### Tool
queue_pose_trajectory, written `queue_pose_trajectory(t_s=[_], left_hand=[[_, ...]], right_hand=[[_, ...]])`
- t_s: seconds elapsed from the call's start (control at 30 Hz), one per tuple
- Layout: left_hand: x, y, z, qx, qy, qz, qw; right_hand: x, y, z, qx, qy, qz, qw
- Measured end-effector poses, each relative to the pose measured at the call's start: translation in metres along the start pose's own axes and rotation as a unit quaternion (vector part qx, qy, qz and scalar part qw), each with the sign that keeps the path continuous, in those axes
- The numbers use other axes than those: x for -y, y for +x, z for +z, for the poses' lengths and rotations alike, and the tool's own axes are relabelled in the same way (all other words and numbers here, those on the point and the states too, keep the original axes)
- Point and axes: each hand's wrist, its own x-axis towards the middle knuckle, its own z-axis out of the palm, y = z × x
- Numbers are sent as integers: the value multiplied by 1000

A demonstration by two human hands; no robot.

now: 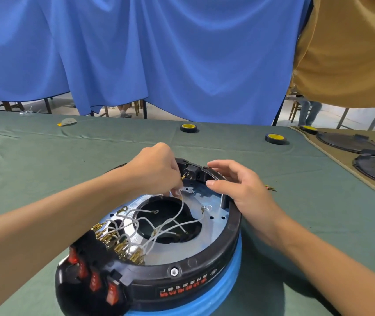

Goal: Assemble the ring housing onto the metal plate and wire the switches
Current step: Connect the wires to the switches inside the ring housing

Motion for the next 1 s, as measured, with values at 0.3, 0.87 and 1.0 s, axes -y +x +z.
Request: queue_pose_trajectory(t_s=[0.3, 0.87, 1.0], left_hand=[[3, -2, -5, -11, -137, -62, 989], [3, 0, 2, -22, -90, -19, 996], [4, 0, 2, -27, -77, -12, 997]], right_hand=[[-2, 2, -2, -1, -3, 0, 1000], [-3, 4, -3, 1, -30, 6, 1000], [-2, 3, -3, 1, -31, 8, 999]])
